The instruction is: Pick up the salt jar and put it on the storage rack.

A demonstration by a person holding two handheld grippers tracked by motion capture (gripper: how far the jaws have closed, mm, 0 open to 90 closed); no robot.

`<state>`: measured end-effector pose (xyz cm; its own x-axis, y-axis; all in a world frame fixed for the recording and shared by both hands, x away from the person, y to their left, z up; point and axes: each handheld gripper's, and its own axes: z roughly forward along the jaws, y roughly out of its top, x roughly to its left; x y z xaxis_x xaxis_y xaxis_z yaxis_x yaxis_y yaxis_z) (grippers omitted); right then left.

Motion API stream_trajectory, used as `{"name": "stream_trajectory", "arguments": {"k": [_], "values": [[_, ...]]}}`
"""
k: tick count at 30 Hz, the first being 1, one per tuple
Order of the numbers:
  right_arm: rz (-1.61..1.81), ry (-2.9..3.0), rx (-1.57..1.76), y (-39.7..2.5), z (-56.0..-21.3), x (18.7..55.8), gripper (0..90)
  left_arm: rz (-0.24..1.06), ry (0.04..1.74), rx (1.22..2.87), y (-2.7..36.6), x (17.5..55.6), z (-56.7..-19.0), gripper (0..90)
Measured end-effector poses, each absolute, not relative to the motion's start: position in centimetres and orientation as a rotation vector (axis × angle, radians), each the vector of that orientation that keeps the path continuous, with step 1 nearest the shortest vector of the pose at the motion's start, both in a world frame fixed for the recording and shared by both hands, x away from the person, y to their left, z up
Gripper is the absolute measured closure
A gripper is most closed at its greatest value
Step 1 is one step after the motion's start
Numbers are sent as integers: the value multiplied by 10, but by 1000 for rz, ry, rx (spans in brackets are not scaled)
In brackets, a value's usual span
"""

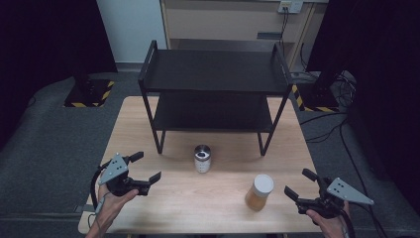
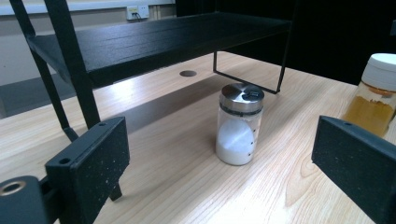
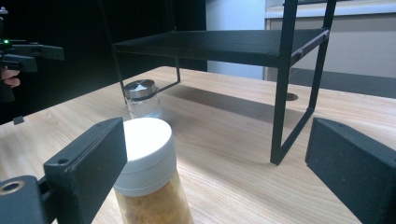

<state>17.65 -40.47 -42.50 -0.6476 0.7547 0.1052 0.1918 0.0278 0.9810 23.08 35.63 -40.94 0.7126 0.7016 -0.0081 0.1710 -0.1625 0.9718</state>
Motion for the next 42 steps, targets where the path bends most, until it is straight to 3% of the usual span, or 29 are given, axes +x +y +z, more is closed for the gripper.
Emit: {"name": "stream_trajectory", "arguments": {"k": [42], "values": [[1591,1829,962,-398,-426,162,35,520,705,1702,359,229,-405,2]]}}
